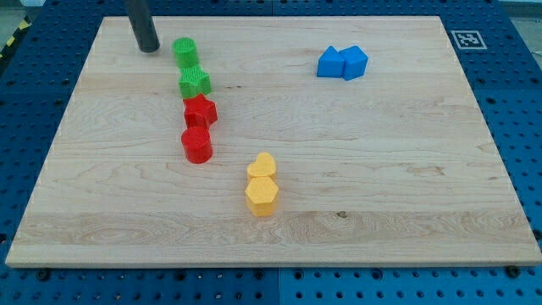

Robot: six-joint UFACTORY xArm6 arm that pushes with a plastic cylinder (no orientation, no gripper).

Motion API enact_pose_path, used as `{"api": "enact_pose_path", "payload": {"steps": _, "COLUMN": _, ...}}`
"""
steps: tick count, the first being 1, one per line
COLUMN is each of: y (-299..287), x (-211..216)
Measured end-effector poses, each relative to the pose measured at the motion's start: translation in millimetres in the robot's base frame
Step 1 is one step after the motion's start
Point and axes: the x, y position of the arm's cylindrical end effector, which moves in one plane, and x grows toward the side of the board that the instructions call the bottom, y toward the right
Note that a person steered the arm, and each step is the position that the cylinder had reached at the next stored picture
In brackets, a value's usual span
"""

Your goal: Push the green circle to the right a bit

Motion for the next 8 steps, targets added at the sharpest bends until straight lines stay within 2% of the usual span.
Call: {"api": "enact_pose_path", "payload": {"steps": 8, "y": 29.1, "x": 20.4}}
